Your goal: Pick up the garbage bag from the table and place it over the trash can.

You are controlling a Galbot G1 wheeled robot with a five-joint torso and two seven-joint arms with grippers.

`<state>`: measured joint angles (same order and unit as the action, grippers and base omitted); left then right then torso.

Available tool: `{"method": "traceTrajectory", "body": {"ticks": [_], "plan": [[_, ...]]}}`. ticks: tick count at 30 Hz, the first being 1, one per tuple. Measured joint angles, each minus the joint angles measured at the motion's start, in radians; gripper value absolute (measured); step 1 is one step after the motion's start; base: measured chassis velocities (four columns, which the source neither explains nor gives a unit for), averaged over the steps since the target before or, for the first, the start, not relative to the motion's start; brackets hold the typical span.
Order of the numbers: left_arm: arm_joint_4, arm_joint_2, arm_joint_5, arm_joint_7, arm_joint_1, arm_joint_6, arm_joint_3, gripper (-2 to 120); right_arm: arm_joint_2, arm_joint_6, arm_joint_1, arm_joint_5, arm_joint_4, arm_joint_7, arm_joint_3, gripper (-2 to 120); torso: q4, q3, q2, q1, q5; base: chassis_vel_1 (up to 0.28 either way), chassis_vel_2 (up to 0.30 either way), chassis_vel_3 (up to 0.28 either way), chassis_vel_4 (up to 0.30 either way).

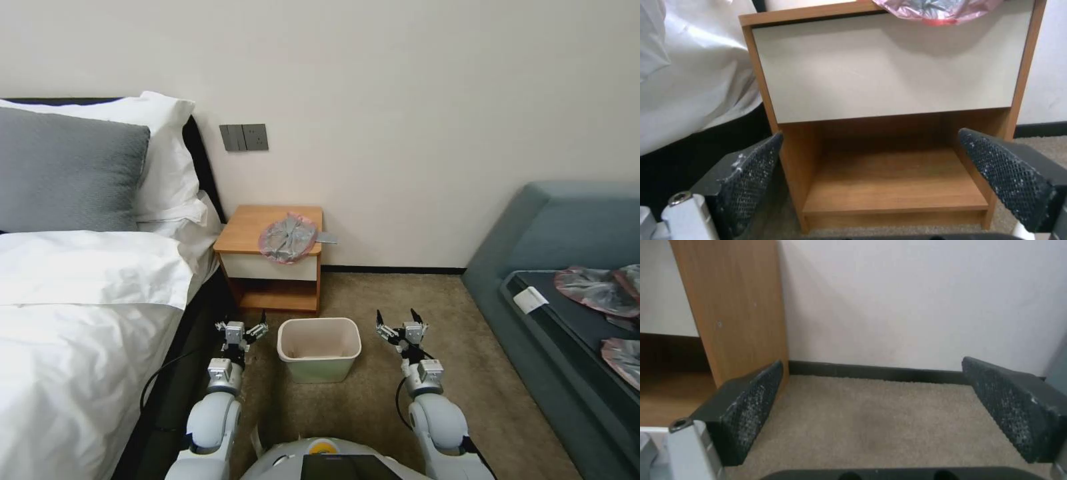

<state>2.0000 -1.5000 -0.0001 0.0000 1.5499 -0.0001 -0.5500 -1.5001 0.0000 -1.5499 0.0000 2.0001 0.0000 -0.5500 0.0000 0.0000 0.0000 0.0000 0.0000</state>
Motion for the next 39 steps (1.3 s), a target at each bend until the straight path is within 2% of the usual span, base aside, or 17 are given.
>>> {"method": "traceTrajectory", "body": {"ticks": [23, 25, 29, 31, 32, 34, 36, 38, 39], "plan": [[0.015, 0.003, -0.006, -0.001, 0.007, 0.004, -0.007, 100, -0.002, -0.003, -0.008, 0.000, 0.015, 0.000, 0.000, 100, 0.0000, 0.000, 0.000, 0.000, -0.0002, 0.000, 0.000, 0.000, 0.000], [0.069, 0.014, -0.025, -0.008, 0.029, 0.016, -0.033, 100, -0.013, -0.012, -0.035, 0.000, 0.068, 0.000, 0.002, 100, 0.0001, 0.000, 0.000, 0.000, 0.0003, 0.000, 0.000, 0.000, 0.000], [0.103, 0.021, -0.043, -0.011, 0.045, 0.025, -0.048, 100, -0.018, -0.021, -0.054, 0.001, 0.104, 0.000, 0.001, 100, 0.0000, 0.000, 0.000, 0.000, -0.0011, 0.000, 0.000, 0.000, 0.000], [0.158, 0.035, -0.070, -0.019, 0.065, 0.038, -0.075, 100, -0.029, -0.035, -0.078, 0.004, 0.157, 0.002, 0.004, 100, -0.0001, 0.000, 0.000, 0.000, 0.0006, 0.000, 0.000, 0.000, 0.000], [0.195, 0.044, -0.091, -0.026, 0.083, 0.048, -0.093, 100, -0.036, -0.045, -0.099, 0.006, 0.195, 0.005, 0.004, 100, 0.0000, 0.000, 0.000, 0.000, -0.0006, 0.000, 0.000, 0.000, 0.000], [0.219, 0.050, -0.104, -0.030, 0.093, 0.055, -0.105, 100, -0.041, -0.051, -0.109, 0.007, 0.217, 0.006, 0.005, 100, 0.0000, 0.000, 0.000, 0.000, -0.0006, 0.000, 0.000, 0.000, 0.000], [0.299, 0.070, -0.146, -0.042, 0.127, 0.075, -0.145, 100, -0.059, -0.074, -0.150, 0.012, 0.300, 0.011, 0.008, 100, 0.0000, 0.000, 0.000, 0.000, -0.0002, 0.000, 0.000, 0.000, 0.000], [0.317, 0.075, -0.156, -0.045, 0.135, 0.080, -0.154, 100, -0.062, -0.079, -0.159, 0.014, 0.318, 0.013, 0.009, 100, 0.0000, 0.000, 0.000, 0.000, -0.0003, 0.000, 0.000, 0.000, 0.000], [0.366, 0.087, -0.182, -0.052, 0.156, 0.092, -0.178, 100, -0.072, -0.091, -0.182, 0.016, 0.364, 0.015, 0.011, 100, 0.0000, 0.000, 0.000, 0.000, -0.0001, 0.000, 0.000, 0.000, 0.000]]}}
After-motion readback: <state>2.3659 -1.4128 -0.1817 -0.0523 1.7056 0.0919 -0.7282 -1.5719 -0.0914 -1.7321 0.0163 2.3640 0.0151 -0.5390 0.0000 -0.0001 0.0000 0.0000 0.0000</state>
